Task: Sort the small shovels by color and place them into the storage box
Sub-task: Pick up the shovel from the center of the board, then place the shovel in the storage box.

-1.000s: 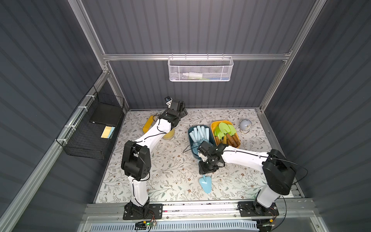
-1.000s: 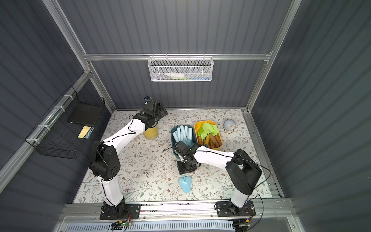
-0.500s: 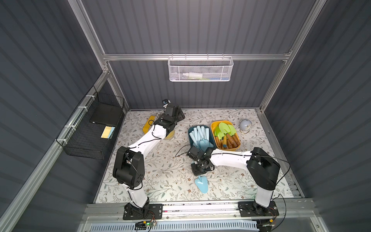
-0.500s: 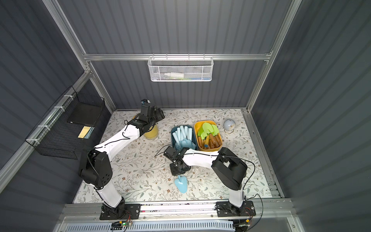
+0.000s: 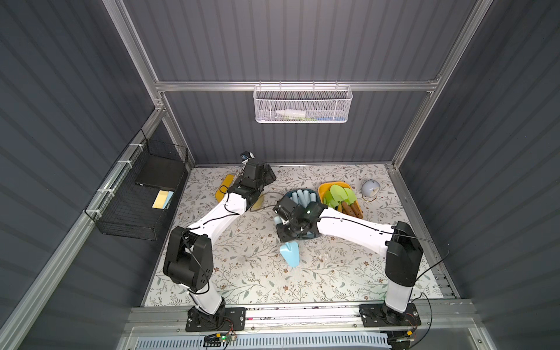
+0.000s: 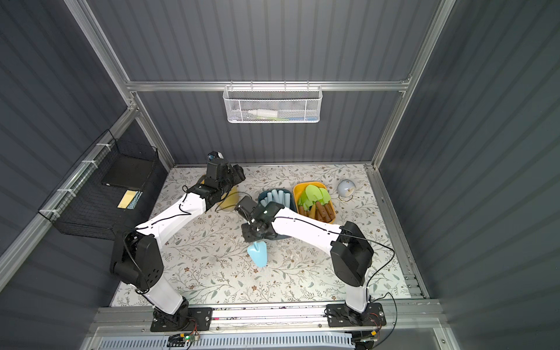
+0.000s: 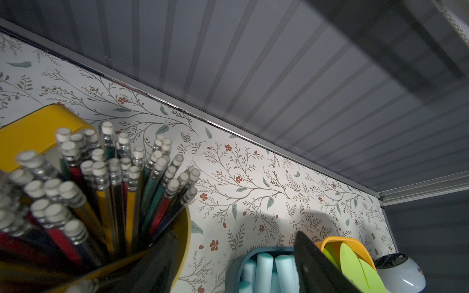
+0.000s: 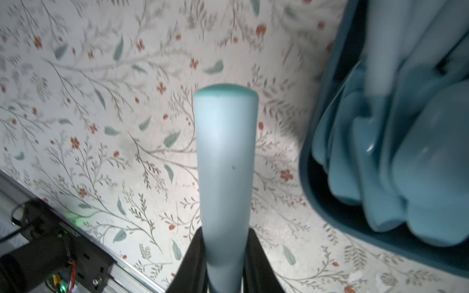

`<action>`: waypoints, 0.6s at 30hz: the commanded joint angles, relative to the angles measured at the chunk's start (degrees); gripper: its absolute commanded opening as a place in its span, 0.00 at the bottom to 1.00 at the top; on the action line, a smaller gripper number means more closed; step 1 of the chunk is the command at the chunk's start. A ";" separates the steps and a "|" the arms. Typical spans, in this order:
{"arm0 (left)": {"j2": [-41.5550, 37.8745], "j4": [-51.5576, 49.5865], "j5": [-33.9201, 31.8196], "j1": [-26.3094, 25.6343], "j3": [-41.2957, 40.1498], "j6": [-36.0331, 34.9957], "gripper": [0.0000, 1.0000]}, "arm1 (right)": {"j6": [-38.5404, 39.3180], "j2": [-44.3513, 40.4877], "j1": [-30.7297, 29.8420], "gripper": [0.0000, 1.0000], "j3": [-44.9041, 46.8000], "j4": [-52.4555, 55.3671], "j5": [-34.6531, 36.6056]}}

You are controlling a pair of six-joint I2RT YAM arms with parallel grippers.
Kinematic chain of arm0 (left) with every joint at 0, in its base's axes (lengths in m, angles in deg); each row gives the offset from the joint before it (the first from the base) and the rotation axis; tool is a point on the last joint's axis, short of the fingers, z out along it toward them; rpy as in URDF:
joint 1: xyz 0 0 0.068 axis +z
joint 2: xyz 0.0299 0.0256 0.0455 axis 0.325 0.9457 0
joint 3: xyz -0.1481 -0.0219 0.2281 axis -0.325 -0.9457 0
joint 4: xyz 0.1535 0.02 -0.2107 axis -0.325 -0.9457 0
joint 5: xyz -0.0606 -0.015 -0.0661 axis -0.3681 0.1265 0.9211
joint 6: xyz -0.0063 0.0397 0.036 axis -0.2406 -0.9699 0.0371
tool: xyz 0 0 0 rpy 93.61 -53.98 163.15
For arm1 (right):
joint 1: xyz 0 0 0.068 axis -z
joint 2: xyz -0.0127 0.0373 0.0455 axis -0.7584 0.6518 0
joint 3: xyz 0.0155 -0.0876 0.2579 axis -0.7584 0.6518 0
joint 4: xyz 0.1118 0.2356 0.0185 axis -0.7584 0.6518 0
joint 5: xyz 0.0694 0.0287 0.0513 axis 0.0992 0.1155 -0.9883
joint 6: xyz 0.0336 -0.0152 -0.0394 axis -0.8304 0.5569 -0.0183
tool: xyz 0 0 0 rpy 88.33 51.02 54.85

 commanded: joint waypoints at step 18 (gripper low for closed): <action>-5.59 1.79 2.24 0.29 -5.10 -1.35 0.75 | 7.94 13.09 15.51 0.02 -15.41 12.32 17.20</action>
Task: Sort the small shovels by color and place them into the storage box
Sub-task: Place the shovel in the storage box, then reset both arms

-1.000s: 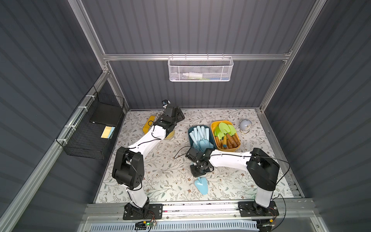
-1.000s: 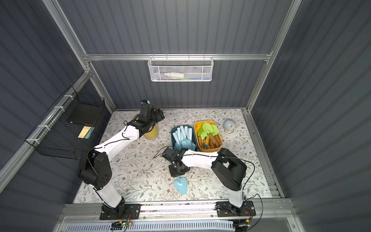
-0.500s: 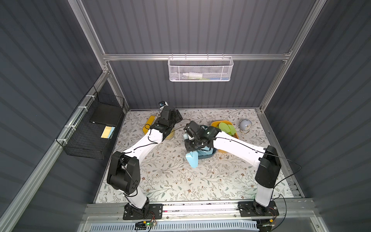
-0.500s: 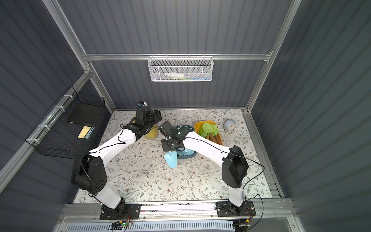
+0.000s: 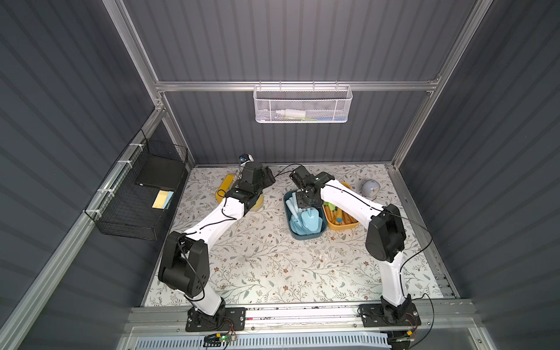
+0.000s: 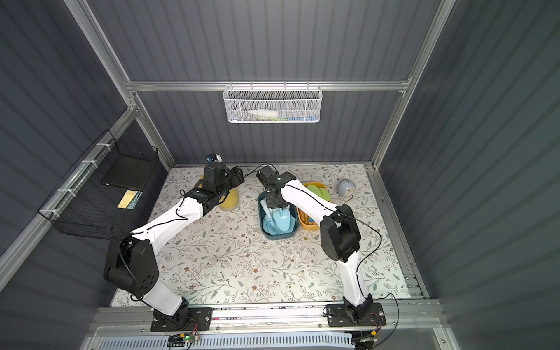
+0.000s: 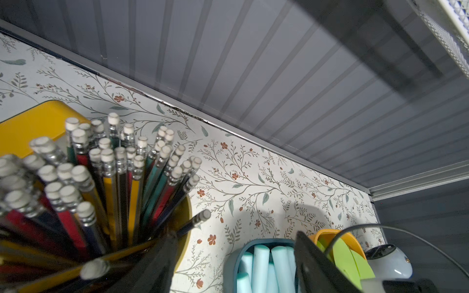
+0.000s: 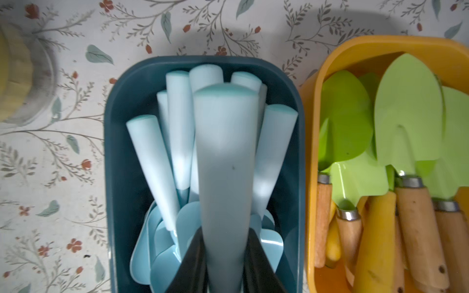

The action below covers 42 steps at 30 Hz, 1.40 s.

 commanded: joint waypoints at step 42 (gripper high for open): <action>-37.38 37.87 -17.61 0.20 -33.70 -11.64 1.00 | -5.13 -56.61 22.05 0.99 64.88 -44.24 17.54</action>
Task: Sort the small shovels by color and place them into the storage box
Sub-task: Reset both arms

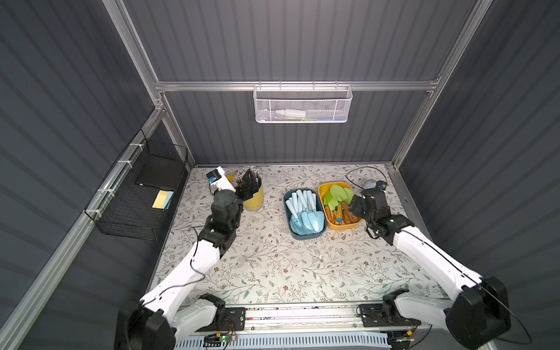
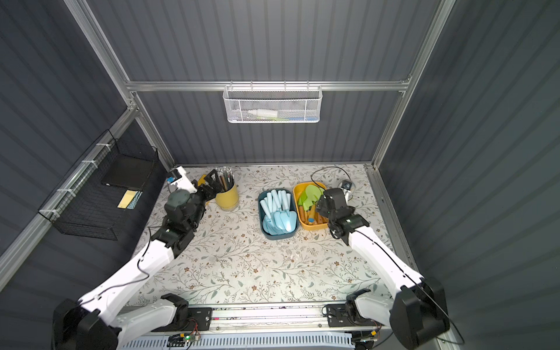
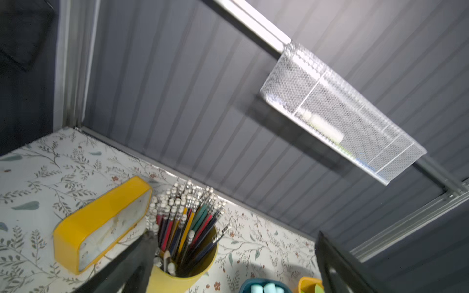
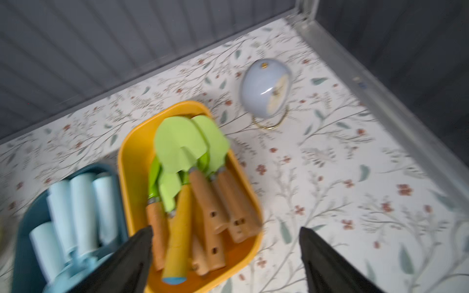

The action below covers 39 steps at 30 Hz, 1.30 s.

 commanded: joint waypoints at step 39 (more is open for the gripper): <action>38.38 79.82 13.69 20.94 -20.14 -27.99 0.99 | 27.38 14.24 17.01 0.99 27.43 -67.53 -21.97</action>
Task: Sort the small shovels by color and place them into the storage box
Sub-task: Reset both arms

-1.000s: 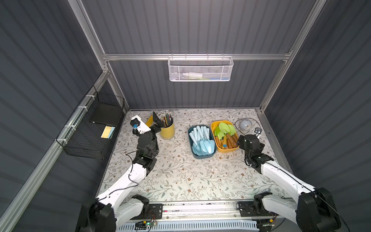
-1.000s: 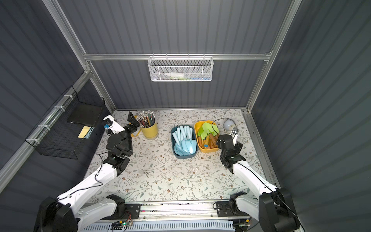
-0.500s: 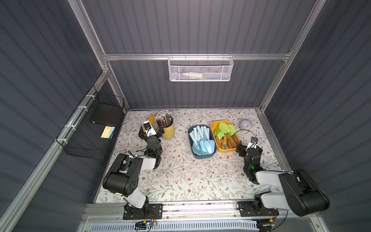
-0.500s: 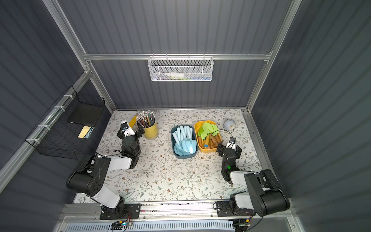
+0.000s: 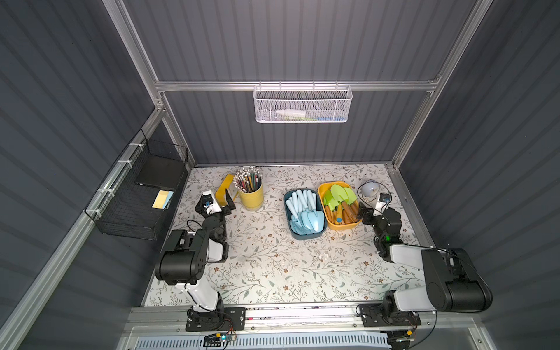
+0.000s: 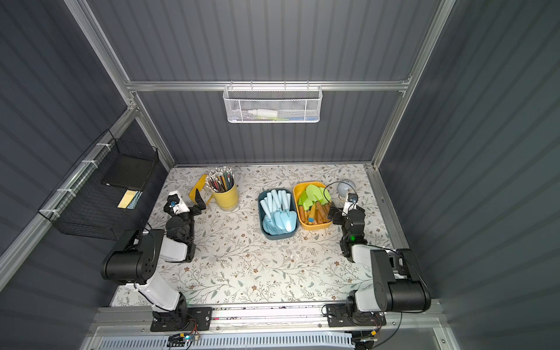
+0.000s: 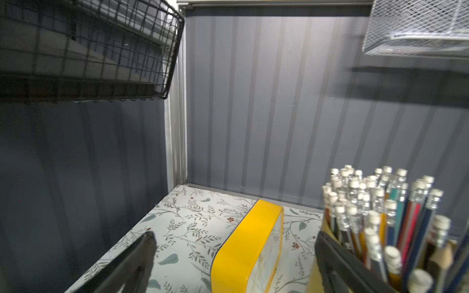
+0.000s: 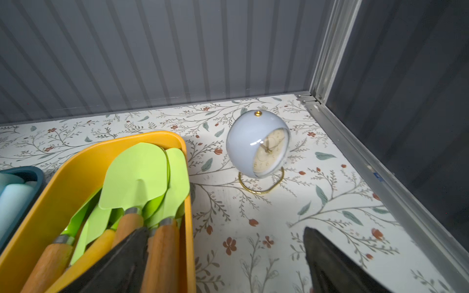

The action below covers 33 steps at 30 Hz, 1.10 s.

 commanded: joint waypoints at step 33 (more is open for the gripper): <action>0.31 9.79 2.62 -0.26 1.82 0.53 1.00 | -1.33 6.50 1.99 0.99 5.36 -17.85 1.18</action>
